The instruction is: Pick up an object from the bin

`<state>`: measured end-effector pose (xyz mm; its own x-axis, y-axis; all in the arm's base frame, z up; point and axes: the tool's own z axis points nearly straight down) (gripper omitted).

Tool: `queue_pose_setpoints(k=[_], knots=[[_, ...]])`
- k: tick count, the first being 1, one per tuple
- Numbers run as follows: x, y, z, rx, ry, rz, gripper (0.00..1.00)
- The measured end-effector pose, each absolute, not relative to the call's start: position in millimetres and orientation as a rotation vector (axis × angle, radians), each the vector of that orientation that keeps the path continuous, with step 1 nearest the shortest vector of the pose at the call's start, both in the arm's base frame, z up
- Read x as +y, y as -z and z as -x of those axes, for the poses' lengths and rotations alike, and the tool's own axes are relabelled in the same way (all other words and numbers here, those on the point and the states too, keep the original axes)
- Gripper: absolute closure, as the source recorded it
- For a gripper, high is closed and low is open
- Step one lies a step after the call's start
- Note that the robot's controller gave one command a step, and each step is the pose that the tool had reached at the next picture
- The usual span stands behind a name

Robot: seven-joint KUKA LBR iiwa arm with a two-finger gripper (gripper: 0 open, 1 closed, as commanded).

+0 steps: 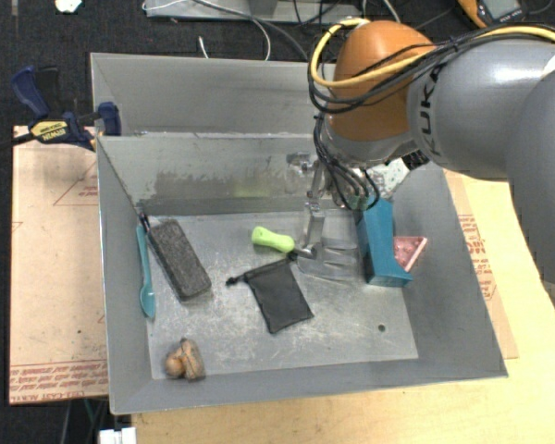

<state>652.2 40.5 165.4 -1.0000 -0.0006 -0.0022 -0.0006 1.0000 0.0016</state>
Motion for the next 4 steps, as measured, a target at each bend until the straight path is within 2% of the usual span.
queue_pose_setpoints(k=[1,2,3,4], knots=[[45,-78,-635.0,3.137,-0.005,-0.077,0.0],[50,-96,-636.2,3.134,-0.005,-0.122,0.0],[68,-105,-621.3,3.129,-0.008,-0.256,0.0],[58,-76,-624.6,3.065,-0.01,-0.644,0.0]])
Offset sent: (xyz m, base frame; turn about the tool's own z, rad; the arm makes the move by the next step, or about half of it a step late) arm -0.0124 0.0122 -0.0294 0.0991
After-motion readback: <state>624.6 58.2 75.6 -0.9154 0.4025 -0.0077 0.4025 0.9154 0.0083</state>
